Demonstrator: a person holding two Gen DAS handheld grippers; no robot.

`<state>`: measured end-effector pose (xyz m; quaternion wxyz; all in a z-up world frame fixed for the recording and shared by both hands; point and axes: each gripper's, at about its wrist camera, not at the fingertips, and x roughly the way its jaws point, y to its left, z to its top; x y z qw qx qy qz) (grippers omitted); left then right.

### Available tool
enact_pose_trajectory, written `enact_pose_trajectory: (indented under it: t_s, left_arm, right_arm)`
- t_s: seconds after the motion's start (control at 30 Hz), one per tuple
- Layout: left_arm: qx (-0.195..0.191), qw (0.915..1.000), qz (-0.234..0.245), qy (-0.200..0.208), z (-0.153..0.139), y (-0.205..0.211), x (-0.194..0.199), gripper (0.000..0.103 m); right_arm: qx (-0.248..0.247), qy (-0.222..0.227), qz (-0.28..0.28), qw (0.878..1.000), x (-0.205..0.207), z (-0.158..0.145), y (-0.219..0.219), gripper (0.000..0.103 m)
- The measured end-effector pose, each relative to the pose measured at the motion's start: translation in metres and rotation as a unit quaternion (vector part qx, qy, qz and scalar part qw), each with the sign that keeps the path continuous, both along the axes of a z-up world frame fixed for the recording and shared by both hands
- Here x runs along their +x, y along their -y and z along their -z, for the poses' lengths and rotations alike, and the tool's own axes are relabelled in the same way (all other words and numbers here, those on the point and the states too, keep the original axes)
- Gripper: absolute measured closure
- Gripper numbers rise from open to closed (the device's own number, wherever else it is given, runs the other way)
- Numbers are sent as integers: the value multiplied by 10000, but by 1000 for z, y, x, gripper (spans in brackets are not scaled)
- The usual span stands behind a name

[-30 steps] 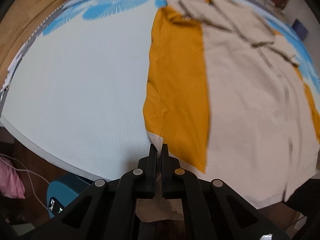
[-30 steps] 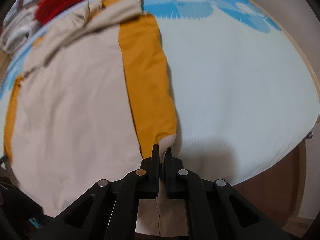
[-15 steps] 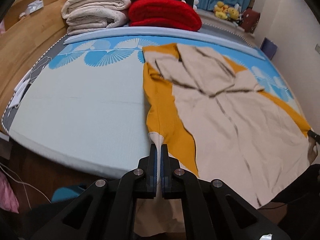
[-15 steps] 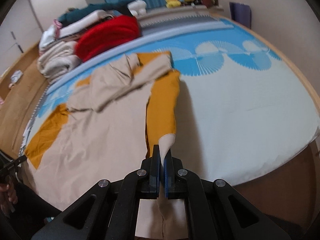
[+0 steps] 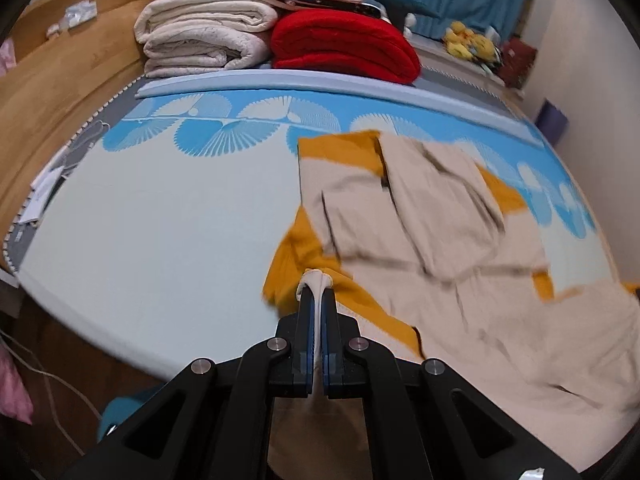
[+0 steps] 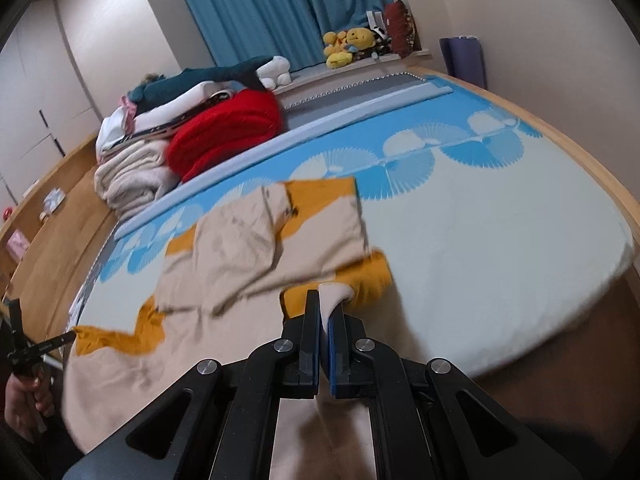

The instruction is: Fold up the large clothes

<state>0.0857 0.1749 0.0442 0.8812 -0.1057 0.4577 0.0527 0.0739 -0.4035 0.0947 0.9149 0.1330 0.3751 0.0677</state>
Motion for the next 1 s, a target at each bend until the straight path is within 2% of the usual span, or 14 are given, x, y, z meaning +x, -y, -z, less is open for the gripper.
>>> enact_pose_trajectory:
  t_s: [0.13, 0.27, 0.4, 0.47, 0.53, 0.6, 0.77, 0.83, 0.97, 1.0]
  left_arm:
    - [-87, 9999, -68, 34, 3, -7, 70, 102]
    - [-183, 9991, -243, -281, 43, -18, 135, 102]
    - [-487, 9943, -412, -857, 88, -25, 167, 101]
    - [-475, 9932, -420, -976, 98, -25, 177, 101]
    - [-324, 9933, -402, -1031, 105, -25, 185, 101]
    - [-345, 9930, -395, -1063, 111, -31, 190, 101]
    - [-786, 9896, -581, -1052, 115, -50, 189, 99]
    - [-851, 9882, -663, -1084, 114, -51, 190, 93]
    - [-305, 9927, -647, -975, 102, -34, 183, 85]
    - [-221, 9933, -690, -905, 99, -34, 181, 76]
  right_arm:
    - [-341, -97, -39, 9994, 83, 11, -5, 100]
    - [-542, -306, 17, 9981, 161, 38, -10, 100]
    - [-731, -652, 128, 9951, 218, 82, -22, 100]
    - [-853, -859, 91, 9926, 239, 96, -32, 100]
    - [-1001, -891, -2, 9910, 254, 103, -39, 100]
    - [-1185, -1027, -87, 9876, 268, 113, -41, 100]
    - [-1360, -1176, -222, 9834, 280, 122, -44, 100]
    - [-1352, -1184, -149, 9836, 278, 123, -47, 100]
    - [-922, -1171, 168, 9887, 271, 120, -39, 99]
    - [-820, -1133, 208, 9900, 268, 118, -36, 97]
